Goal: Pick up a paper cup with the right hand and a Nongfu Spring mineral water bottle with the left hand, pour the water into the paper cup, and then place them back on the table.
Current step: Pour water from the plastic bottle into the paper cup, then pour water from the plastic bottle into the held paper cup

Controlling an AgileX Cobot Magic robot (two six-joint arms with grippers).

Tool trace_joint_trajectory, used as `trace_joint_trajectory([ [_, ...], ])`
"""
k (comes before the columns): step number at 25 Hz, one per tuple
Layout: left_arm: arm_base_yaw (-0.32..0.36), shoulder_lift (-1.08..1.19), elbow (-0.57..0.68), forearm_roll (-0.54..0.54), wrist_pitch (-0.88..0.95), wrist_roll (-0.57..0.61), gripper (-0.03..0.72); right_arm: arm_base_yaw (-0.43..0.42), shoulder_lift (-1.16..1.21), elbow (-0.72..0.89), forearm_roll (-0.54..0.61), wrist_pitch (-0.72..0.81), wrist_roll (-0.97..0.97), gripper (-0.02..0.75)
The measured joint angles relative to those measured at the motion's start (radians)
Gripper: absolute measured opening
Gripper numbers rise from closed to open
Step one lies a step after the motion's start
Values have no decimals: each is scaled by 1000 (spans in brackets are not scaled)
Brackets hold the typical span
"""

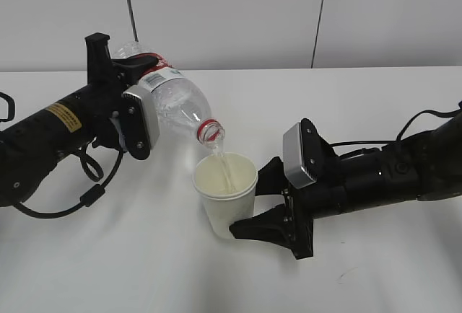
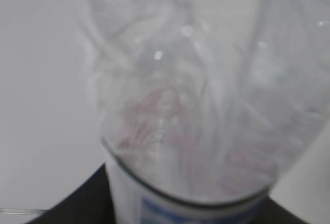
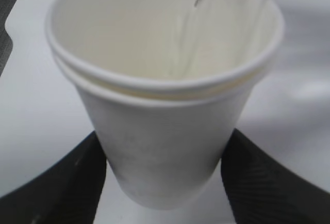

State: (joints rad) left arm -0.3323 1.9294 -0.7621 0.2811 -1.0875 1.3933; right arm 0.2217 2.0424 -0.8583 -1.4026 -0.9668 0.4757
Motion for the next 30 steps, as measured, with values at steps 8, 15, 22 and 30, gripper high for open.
trace_joint_trajectory([
  [8,0,0,0,0,-2,7,274,0,0,0,0,0,0,502],
  [15,0,0,0,1,-6,10,274,0,0,0,0,6,0,502],
  [22,0,0,-1,2,-7,11,274,0,0,0,0,8,0,502],
  [30,0,0,-1,3,-7,11,274,0,0,0,-2,10,0,502],
])
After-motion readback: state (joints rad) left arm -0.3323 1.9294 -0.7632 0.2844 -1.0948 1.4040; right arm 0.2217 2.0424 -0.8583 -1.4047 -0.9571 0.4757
